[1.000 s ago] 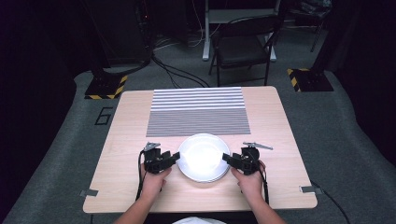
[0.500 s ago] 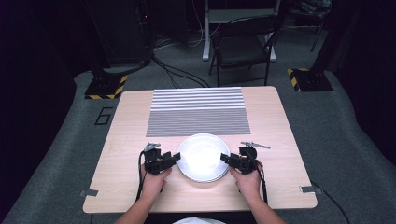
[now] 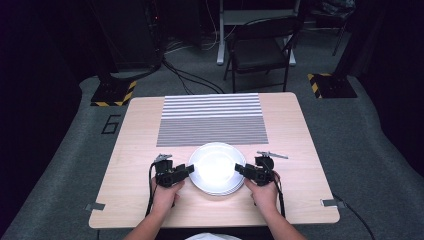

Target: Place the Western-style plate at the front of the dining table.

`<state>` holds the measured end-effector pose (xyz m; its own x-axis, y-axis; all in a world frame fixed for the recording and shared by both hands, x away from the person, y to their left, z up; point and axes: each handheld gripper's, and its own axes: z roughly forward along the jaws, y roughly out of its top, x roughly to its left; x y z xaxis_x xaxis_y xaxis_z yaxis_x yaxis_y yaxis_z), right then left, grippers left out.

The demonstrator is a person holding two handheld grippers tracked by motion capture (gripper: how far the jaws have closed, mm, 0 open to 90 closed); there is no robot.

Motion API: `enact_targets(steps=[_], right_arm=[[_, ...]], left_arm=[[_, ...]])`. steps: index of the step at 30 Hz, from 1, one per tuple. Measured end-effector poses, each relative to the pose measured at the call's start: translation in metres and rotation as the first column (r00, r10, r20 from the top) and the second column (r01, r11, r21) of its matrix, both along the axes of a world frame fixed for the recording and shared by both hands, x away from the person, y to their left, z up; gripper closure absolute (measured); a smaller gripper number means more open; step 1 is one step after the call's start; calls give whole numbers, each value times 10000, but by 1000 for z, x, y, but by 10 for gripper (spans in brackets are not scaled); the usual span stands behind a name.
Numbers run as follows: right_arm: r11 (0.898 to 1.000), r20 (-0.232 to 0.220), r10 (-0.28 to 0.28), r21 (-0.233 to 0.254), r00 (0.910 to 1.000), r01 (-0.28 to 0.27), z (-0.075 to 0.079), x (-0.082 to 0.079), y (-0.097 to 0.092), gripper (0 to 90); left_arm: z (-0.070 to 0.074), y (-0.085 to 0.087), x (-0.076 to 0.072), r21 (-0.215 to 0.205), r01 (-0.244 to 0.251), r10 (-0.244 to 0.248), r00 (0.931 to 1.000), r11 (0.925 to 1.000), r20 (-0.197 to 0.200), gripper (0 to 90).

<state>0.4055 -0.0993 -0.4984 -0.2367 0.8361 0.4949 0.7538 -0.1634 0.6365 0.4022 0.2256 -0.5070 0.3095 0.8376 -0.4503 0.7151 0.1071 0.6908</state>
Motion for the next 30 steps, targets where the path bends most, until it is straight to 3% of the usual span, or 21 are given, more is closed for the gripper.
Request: enact_targets(steps=[10,15,17,22,25,30], right_arm=[[9999,-52,4,133,10000,-3,-2,1,4,455],[9998,-88,58,202,9999,-56,-3,2,6,463],[9994,-162,126,339,9998,-121,-5,3,8,463],[9991,-168,193,384,9997,-187,-7,4,10,462],[9977,-275,164,656,9995,-146,-8,9,11,466],[9989,-365,174,435,9992,-158,-10,15,15,477]], left_arm=[[-3,-1,0,-75,17,-19,9997,10000,-228,592],[-6,0,-1,-284,7,-25,9979,9996,-640,598],[-7,-1,-1,-187,10,-24,9973,9998,-729,617],[-7,2,0,-225,-85,69,9976,9997,-696,645],[-7,4,2,-311,-264,244,9975,9992,-656,658],[-6,5,9,-188,-328,316,9978,9993,-590,660]])
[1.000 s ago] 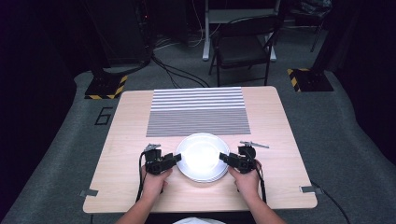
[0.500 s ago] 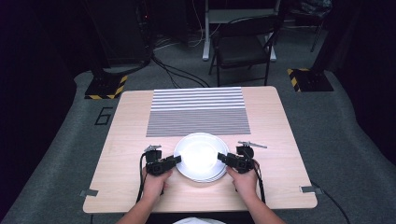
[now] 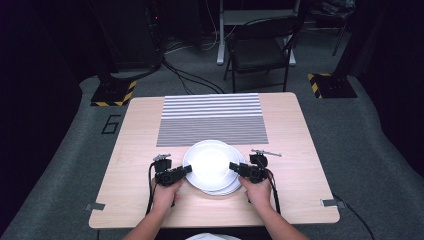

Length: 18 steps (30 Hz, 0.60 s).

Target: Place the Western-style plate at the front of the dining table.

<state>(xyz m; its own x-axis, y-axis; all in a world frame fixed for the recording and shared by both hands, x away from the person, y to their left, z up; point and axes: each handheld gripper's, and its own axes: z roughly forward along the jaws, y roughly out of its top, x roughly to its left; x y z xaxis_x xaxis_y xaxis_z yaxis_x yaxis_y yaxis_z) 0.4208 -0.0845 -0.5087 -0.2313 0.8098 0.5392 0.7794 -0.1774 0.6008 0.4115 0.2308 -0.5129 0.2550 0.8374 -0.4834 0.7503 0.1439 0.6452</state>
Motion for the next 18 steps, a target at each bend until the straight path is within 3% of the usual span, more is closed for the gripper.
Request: enact_targets(steps=[6,9,18], right_arm=[[9999,-22,-98,122,9999,98,-1,16,3,493],[9992,-306,-141,361,9994,152,-2,23,5,501],[9999,-224,-129,-8,9997,128,-1,29,11,520]], left_arm=[[0,4,7,-141,-56,56,10000,9999,-27,675],[1,3,10,-102,-167,167,9999,9998,13,677],[3,5,9,137,-459,454,9984,9989,327,691]])
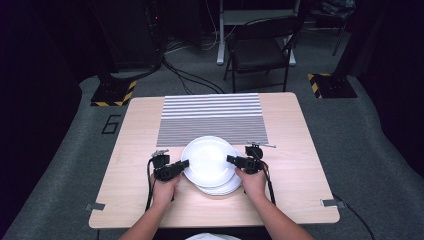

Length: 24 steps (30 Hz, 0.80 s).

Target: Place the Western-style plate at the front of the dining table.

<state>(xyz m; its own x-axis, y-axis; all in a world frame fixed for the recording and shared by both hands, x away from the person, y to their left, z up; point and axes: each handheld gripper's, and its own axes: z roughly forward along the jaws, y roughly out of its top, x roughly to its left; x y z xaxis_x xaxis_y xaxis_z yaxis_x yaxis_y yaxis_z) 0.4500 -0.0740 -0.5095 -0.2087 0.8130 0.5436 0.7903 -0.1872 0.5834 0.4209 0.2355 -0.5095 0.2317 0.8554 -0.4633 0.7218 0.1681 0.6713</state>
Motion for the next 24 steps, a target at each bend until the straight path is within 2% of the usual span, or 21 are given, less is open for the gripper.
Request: enact_targets(steps=[4,6,9,12,14,15,24], right_arm=[[9998,240,64,-186,9997,-60,4,-5,0,505],[9995,510,141,-290,9986,-126,9,-12,-1,485],[9989,487,241,-407,9985,-221,11,-18,0,474],[9981,333,406,-486,9986,-389,9,-29,-1,468],[9983,32,438,-395,9990,-436,7,-36,-1,468],[9988,-217,473,-145,9986,-476,5,-42,-1,467],[9969,-638,687,415,9956,-661,2,-62,7,483]], left_arm=[[1,1,-2,-35,-183,184,9997,9998,170,700],[2,2,-2,-13,-199,200,9997,9998,141,708],[2,3,-2,1,-194,194,9996,9998,182,713],[2,4,-3,41,-239,238,9994,9997,233,719],[3,6,-3,62,-242,240,9994,9997,256,723],[3,6,-4,20,-275,274,9993,9996,270,726],[3,9,-10,-40,-473,474,9984,9989,307,734]])
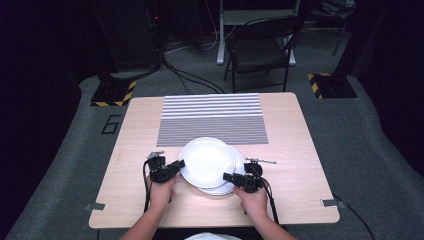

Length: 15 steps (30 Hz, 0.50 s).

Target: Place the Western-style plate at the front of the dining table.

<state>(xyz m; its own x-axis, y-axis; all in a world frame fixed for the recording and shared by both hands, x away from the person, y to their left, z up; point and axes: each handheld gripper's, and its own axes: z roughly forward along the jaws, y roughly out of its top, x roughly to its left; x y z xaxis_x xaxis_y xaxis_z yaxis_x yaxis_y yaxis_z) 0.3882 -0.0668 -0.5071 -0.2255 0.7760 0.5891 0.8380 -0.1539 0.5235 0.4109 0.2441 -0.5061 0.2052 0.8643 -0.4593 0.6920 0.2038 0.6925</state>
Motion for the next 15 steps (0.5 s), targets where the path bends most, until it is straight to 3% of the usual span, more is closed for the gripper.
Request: enact_targets(steps=[1,7,9,15], right_arm=[[9994,-219,-38,347,9998,45,-1,-4,1,488],[9973,-323,-207,698,9993,229,-3,-7,1,509],[9941,-534,-335,1012,9980,388,-4,-8,0,507],[9901,-719,-686,1177,9950,767,-4,-4,0,506]], left_arm=[[0,0,-1,-3,11,-11,10000,10000,11,733],[-1,1,-9,-126,-72,72,10000,9999,-47,732],[-1,1,-11,-243,-72,68,9999,9997,-129,732],[-1,0,-20,-588,-326,302,9987,9977,-412,731]])
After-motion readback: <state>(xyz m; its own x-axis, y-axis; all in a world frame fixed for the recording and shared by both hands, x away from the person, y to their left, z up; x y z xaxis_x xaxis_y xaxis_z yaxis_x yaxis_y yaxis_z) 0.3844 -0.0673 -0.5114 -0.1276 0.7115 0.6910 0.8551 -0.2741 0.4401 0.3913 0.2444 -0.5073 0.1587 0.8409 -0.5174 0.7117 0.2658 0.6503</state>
